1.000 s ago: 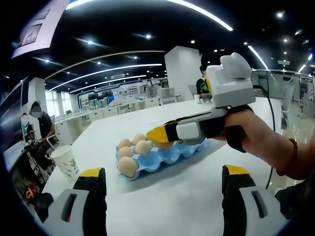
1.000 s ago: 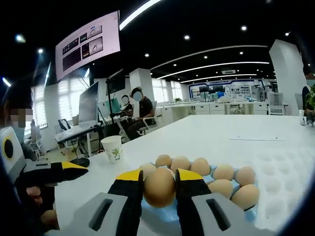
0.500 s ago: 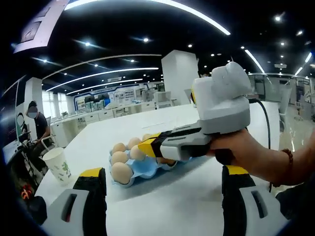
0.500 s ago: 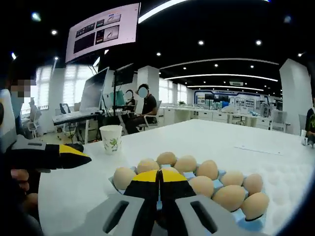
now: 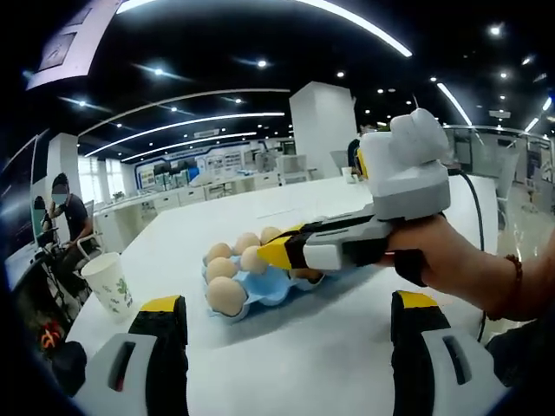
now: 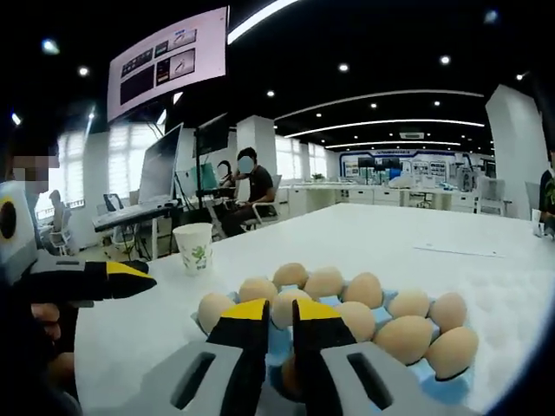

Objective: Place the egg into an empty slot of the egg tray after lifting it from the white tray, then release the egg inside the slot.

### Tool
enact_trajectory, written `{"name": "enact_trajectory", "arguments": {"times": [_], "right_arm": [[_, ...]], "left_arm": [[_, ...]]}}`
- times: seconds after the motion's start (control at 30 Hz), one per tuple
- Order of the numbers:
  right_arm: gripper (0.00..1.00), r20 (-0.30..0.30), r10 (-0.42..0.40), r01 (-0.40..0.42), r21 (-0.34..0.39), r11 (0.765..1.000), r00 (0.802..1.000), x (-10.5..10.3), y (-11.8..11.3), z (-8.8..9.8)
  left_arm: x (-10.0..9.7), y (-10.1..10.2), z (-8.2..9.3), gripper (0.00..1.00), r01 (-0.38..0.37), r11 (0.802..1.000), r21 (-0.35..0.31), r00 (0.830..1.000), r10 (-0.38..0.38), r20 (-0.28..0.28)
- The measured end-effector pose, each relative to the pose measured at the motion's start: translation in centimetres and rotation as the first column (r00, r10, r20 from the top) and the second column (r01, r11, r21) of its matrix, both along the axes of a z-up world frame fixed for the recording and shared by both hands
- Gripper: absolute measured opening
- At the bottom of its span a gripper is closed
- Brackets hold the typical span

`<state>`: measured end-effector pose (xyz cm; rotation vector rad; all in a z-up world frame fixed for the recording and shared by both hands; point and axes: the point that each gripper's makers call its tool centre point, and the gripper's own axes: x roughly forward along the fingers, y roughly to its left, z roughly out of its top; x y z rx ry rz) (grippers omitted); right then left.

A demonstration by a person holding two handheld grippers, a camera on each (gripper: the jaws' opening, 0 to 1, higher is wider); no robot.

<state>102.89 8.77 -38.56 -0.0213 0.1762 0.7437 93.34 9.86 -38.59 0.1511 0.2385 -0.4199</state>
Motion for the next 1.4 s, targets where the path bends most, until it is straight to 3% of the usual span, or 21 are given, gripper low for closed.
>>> {"name": "enact_trajectory", "arguments": {"times": [0.7, 1.4], "right_arm": [[0.28, 0.002, -0.052, 0.052, -0.047, 0.998, 0.999, -0.4, -2.2, 0.3], [0.35, -0.013, -0.067, 0.066, -0.078, 0.995, 0.998, -1.1, -3.9, -0.2]], "left_arm": [[-0.3, -0.2, 0.7, 1.00, 0.000, 1.000, 0.001, 1.000, 0.000, 0.016], [-0.9, -0.3, 0.8, 1.00, -0.007, 1.000, 0.000, 1.000, 0.007, 0.024]]}}
